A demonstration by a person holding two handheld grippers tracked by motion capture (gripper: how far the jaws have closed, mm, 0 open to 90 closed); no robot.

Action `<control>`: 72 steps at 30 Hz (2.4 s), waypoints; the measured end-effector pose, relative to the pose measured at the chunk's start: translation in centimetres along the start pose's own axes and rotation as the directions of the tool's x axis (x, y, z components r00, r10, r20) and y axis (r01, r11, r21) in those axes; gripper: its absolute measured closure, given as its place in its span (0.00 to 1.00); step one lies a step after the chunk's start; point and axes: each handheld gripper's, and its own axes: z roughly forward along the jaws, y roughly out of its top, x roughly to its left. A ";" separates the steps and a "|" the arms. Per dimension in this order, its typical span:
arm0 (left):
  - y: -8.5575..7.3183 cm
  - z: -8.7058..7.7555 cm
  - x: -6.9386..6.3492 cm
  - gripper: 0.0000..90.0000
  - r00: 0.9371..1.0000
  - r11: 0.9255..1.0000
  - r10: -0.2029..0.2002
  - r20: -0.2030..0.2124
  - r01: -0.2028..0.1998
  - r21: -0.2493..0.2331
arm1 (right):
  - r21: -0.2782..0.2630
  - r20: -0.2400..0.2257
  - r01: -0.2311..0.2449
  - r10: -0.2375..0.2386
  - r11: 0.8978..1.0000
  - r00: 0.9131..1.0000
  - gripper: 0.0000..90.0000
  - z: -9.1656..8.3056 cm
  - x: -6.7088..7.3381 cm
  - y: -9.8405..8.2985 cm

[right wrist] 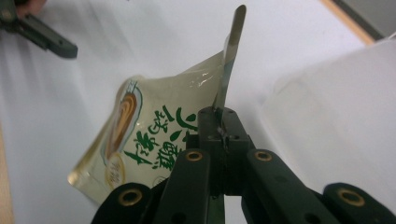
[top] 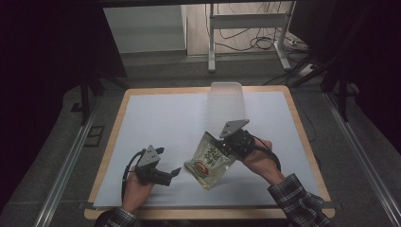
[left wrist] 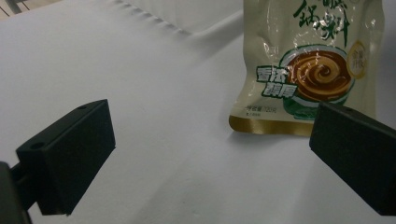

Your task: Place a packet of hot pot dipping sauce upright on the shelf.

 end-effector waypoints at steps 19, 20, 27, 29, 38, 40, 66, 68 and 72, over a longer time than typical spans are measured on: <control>0.1 -0.1 -0.1 0.00 1.000 1.000 0.007 0.007 -0.007 -0.013 | -0.072 0.064 0.134 -0.130 0.988 0.989 0.99 -1.4 0.8 4.1; 0.1 -0.2 0.0 0.00 1.000 1.000 0.012 0.006 -0.012 -0.010 | -0.072 0.064 0.134 -0.130 0.988 0.989 0.99 -1.4 0.8 4.1; 0.1 -0.1 -0.1 0.00 1.000 1.000 0.014 0.007 -0.014 -0.010 | -0.079 0.126 0.165 -0.154 0.983 0.980 0.99 -1.2 0.3 5.1; 0.1 -0.1 -0.1 0.00 1.000 1.000 0.014 0.008 -0.013 -0.011 | -0.082 0.130 0.167 -0.155 0.983 0.979 0.99 -1.2 0.2 5.3; 0.2 -0.1 -0.1 0.00 1.000 1.000 0.018 0.007 -0.018 -0.009 | -0.105 0.183 0.194 -0.172 0.975 0.968 0.99 -0.6 -0.9 6.2; 0.2 -0.1 -0.1 0.00 1.000 1.000 0.018 0.007 -0.018 -0.009 | -0.114 0.191 0.196 -0.172 0.974 0.966 0.99 -0.5 -1.1 6.5; 0.2 0.0 -0.2 0.00 1.000 1.000 0.019 0.015 -0.019 -0.010 | -0.218 0.247 0.200 -0.144 0.955 0.958 0.99 1.5 -4.6 12.2; 0.2 0.0 -0.2 0.00 1.000 1.000 0.018 0.015 -0.017 -0.010 | -0.213 0.253 0.199 -0.143 0.956 0.957 0.99 1.7 -5.0 12.5; 0.2 0.0 -0.1 0.00 1.000 1.000 0.019 0.016 -0.019 -0.008 | -0.207 0.273 0.210 -0.150 0.956 0.950 0.99 2.2 -5.9 13.1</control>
